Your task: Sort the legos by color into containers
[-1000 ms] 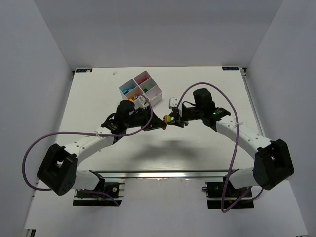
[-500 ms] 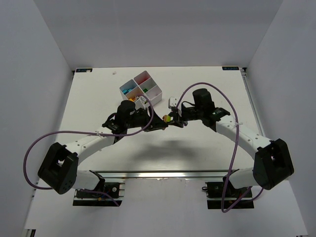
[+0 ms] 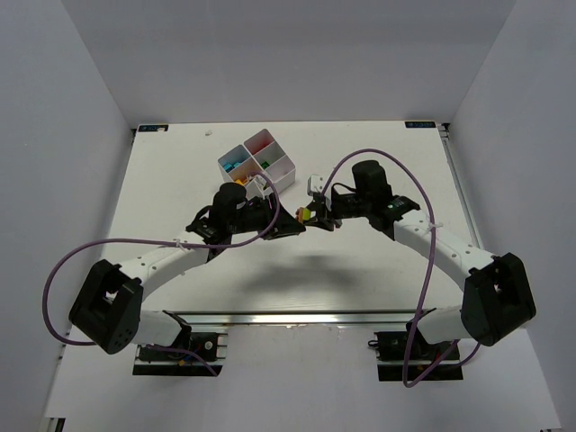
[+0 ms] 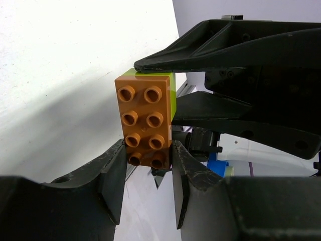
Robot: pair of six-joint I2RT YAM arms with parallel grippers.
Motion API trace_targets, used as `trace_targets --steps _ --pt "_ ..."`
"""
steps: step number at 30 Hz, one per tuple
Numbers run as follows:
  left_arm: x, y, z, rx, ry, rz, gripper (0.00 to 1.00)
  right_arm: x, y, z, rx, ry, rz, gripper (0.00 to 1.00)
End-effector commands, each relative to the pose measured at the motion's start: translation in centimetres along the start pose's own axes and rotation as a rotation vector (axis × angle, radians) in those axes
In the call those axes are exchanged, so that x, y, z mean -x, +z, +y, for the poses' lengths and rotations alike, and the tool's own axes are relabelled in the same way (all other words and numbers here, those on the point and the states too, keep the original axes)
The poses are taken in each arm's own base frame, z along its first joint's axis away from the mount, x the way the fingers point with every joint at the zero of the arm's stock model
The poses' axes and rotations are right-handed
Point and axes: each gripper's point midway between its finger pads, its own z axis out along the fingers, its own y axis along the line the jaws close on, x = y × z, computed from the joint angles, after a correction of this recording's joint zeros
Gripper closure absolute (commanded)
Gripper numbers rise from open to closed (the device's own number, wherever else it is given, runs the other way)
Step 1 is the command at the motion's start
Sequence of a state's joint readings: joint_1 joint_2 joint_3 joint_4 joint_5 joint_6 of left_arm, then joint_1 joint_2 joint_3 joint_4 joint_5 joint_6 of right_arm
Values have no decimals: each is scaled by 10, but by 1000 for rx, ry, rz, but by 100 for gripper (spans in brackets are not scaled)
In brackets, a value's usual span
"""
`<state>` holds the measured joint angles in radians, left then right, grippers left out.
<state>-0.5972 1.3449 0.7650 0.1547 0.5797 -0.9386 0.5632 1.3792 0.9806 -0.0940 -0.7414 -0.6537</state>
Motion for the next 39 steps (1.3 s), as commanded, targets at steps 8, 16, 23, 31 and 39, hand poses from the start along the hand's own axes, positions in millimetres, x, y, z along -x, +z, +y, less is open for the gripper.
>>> trace_targets --steps 8,16,23,31,39 --pt "36 -32 28 161 5 -170 100 -5 1 -1 -12 -60 8 100" --pt "87 -110 41 302 27 -412 100 -15 12 -31 -120 22 41 100" --pt "93 -138 35 383 31 -511 100 4 69 -94 -341 283 81 100" --pt "96 -171 29 444 31 -642 100 26 144 -98 -350 399 88 100" --pt "86 -184 32 472 15 -674 100 8 168 -113 -401 432 133 99"
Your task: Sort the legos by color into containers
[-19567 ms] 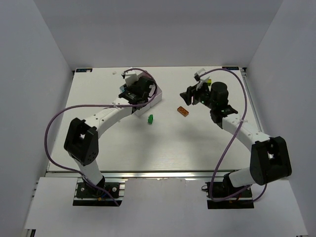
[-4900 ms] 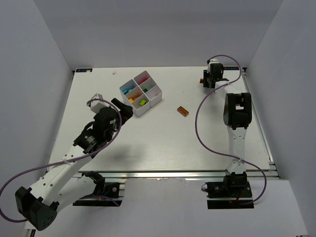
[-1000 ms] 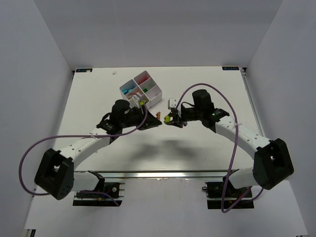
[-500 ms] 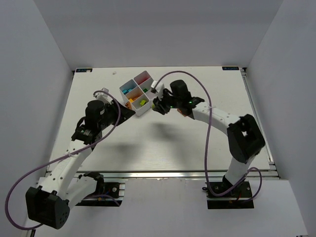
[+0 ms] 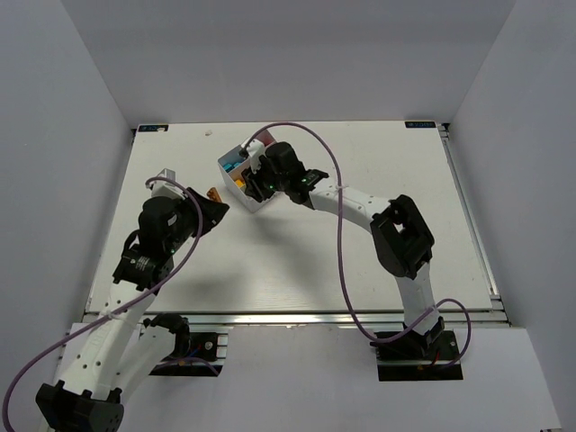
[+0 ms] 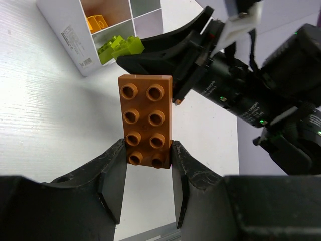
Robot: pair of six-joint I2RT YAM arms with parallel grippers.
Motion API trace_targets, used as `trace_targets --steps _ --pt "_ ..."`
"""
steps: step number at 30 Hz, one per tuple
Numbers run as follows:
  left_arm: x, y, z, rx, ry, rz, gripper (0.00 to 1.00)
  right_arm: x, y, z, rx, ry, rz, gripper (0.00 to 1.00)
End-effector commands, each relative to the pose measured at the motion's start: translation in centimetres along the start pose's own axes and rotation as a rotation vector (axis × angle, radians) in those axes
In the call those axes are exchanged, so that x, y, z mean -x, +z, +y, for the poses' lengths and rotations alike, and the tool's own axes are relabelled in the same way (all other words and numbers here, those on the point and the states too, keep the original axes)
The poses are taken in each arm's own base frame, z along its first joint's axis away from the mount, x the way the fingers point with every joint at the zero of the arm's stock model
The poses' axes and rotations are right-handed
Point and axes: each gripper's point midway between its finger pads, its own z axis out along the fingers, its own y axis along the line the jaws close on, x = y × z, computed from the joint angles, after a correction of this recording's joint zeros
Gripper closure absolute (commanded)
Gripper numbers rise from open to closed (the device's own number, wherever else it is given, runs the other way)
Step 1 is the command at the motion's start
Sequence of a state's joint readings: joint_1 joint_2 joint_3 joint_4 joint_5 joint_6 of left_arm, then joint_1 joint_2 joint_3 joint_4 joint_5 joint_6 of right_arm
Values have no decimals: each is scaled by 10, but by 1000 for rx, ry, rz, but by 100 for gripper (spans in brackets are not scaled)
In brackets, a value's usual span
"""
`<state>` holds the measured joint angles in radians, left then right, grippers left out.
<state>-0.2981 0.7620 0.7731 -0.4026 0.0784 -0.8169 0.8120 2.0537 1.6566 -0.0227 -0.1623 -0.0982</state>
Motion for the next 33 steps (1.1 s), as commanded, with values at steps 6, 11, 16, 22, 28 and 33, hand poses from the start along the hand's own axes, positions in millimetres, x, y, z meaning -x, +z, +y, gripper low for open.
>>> trace_targets --steps 6,11,16,22,28,33 --pt "4 -11 7 39 -7 -31 100 -4 12 -22 -99 -10 11 94" --pt "5 -12 5 33 -16 -35 100 -13 18 -25 -111 -20 26 87" --pt "5 -15 5 33 -20 -39 100 -12 25 -29 -128 -32 6 83" --pt "6 -17 5 38 -26 -43 100 -6 31 -33 -142 -37 -15 68" --pt "7 -17 3 26 -38 -45 100 -4 28 -35 -152 -43 -17 51" --pt "7 -15 1 16 -45 -46 100 3 21 -29 -129 -33 -31 39"
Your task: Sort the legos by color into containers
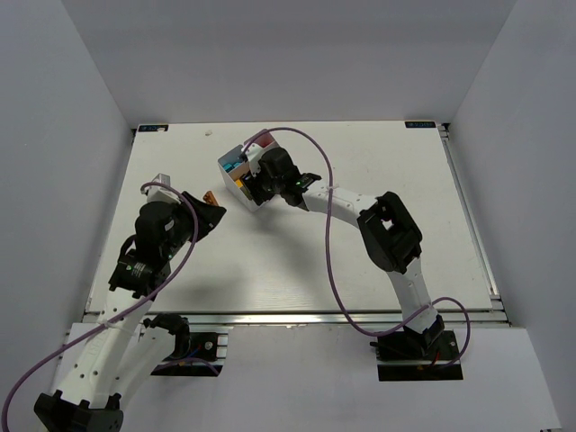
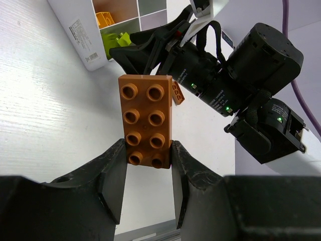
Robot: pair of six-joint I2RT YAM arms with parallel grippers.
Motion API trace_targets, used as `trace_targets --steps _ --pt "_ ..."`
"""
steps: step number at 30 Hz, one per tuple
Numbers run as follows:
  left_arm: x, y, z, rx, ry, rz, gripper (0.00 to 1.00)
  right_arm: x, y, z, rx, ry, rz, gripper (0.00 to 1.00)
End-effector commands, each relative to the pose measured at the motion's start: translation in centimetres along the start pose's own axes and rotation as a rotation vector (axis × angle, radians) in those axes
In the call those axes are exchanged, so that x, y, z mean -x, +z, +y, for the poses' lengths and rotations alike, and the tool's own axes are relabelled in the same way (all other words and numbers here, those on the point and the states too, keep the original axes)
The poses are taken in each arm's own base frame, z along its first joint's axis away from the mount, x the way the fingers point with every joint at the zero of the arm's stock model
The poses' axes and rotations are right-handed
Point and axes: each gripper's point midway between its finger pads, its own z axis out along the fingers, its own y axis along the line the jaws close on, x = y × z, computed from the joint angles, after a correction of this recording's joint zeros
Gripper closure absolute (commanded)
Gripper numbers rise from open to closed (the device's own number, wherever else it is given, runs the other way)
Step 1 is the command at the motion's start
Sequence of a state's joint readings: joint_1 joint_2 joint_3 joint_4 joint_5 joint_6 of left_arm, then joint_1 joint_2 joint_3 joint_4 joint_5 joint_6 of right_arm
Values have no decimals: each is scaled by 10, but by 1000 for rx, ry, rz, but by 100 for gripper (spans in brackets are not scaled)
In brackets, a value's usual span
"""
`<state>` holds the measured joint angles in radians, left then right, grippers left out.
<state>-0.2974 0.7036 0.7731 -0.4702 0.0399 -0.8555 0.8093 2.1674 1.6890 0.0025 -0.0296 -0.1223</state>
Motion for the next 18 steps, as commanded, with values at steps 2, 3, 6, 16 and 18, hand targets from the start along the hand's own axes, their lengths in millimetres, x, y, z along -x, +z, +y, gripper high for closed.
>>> trace_targets --steps 2,3,6,16,18 --pt "6 0 -7 -24 -6 -18 100 42 -12 0 2 -8 -100 38" --pt "7 -1 -9 -30 -6 -22 100 46 -14 -1 0 -4 -106 38" --pt "10 -1 -13 -40 -7 -24 100 59 -27 -3 -9 0 -133 40" --pt "7 -1 -17 -86 -32 -36 100 16 -95 -62 -94 15 -18 36" --pt "1 2 -14 -89 -41 -20 100 -16 -107 -80 -108 27 70 26"
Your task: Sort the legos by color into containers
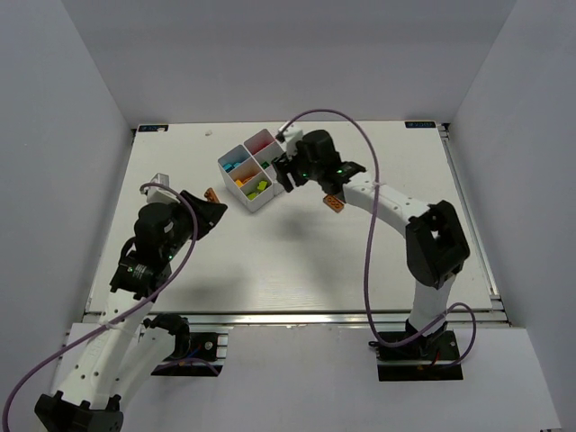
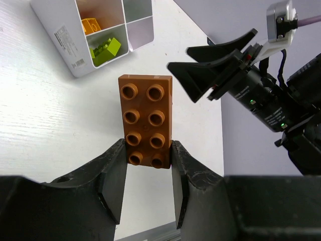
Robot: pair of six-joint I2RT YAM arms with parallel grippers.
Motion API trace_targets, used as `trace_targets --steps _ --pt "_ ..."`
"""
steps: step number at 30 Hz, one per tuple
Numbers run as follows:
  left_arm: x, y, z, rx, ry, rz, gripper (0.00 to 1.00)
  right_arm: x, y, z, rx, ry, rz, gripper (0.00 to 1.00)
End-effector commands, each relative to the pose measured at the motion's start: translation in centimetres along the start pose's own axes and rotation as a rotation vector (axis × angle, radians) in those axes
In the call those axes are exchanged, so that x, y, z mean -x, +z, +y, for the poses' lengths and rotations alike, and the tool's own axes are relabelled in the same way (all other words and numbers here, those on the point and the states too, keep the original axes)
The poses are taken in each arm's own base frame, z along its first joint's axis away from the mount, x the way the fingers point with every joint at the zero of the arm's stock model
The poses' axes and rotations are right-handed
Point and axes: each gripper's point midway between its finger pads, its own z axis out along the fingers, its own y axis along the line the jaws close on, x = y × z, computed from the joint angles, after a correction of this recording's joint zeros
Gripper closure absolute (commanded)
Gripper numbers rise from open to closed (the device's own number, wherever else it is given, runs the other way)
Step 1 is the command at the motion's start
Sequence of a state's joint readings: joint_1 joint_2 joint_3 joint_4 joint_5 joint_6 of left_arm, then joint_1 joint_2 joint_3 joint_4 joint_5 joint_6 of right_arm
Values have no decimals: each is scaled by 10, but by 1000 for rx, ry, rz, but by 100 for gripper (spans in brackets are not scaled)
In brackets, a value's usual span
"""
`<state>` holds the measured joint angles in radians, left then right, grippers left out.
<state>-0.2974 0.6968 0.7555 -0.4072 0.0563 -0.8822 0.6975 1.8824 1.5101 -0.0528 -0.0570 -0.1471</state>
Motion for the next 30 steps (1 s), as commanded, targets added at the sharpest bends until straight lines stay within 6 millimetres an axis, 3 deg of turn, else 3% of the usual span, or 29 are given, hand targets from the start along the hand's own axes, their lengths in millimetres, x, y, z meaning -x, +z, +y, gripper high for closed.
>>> trace_targets --steps 1,2,4,7,11,18,20,27,30 --pt "-3 2 -4 -43 -20 2 100 -58 -24 -44 -51 3 163 22" --pt "-5 4 -4 -45 -21 8 100 -67 -29 -50 -55 13 188 11" --pt "-7 7 -5 -52 -21 20 100 -98 -42 -67 -75 53 277 11" --pt "-7 12 -8 -70 -20 28 100 -123 -57 -82 -109 72 352 11" --pt "-10 18 -11 -84 -26 46 100 -142 -63 -104 -196 82 417 11" --pt "-14 22 -9 -83 -35 62 100 -160 -49 -113 -184 111 453 20" --pt "-14 21 -8 -81 -38 62 100 -167 -41 -107 -141 126 465 22" --pt "-17 17 -4 -71 -48 58 100 -161 -20 -113 -107 111 458 34" --pt "-17 17 -3 -71 -48 58 100 -168 -16 -115 -105 109 487 35"
